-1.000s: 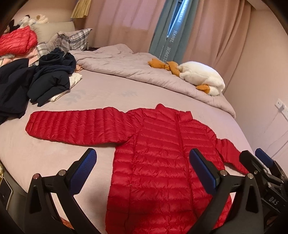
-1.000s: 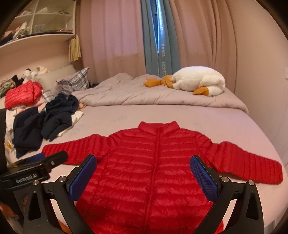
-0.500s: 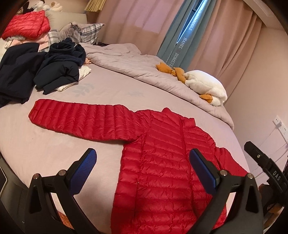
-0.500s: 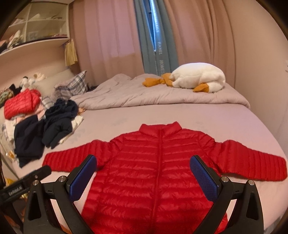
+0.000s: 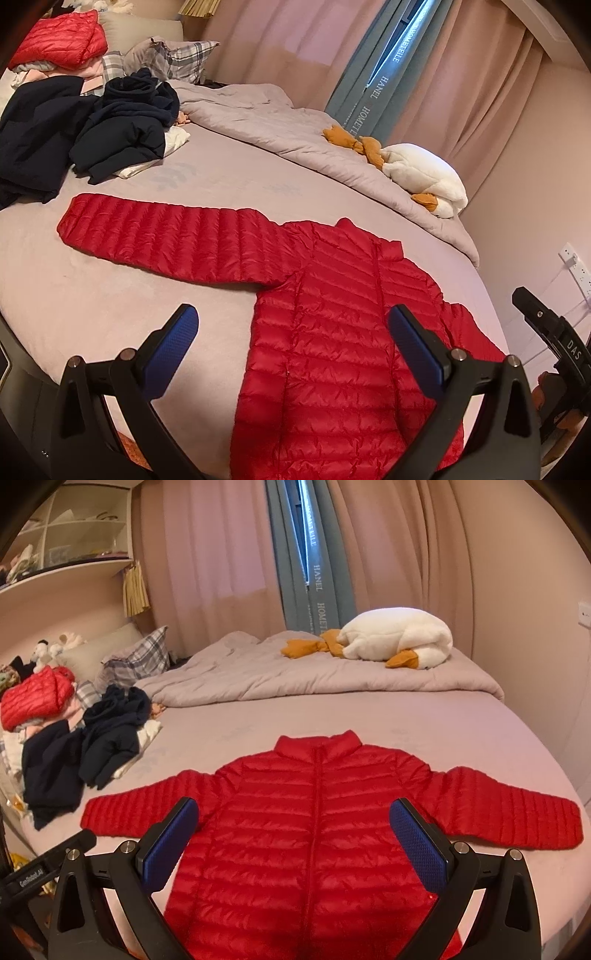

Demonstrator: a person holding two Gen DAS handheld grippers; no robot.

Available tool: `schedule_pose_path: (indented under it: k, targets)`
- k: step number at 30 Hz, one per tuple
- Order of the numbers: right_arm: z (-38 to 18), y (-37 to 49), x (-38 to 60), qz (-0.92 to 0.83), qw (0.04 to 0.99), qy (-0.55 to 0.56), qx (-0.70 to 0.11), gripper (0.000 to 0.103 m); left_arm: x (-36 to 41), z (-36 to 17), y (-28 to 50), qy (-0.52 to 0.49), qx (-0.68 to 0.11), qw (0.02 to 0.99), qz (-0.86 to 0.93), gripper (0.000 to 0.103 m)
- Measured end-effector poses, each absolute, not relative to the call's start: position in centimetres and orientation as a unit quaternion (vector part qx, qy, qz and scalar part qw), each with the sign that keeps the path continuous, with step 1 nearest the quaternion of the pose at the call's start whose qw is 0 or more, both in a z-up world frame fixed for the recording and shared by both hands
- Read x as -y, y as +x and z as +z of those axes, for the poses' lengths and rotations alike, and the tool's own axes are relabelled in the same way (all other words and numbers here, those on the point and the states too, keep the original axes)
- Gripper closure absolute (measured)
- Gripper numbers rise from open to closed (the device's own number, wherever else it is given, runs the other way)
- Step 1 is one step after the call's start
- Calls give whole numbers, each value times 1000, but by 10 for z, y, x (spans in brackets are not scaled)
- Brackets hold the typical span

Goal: Fold large clothes

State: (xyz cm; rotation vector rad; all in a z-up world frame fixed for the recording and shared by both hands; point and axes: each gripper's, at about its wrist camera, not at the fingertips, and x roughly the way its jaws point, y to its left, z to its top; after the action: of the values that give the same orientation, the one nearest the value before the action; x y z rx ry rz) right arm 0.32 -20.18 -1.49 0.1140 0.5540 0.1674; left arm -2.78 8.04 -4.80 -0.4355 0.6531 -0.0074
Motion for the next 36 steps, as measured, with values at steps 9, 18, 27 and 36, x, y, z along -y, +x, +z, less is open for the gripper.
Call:
schedule_pose_path:
  k: [9, 18, 27, 36]
  targets:
    - [-12, 5, 209, 69, 958, 56, -272, 0, -78, -51, -27, -214, -321, 923, -14, 0]
    - [-8, 8, 210, 64, 958, 56, -275, 0, -82, -52, -27, -217, -320, 922, -11, 0]
    - [-5, 12, 208, 67, 956, 51, -281, 0, -97, -53, -30, -234, -315, 920, 1, 0]
    - [1, 13, 195, 73, 957, 32, -279, 0, -108, -57, -30, -238, -314, 919, 5, 0]
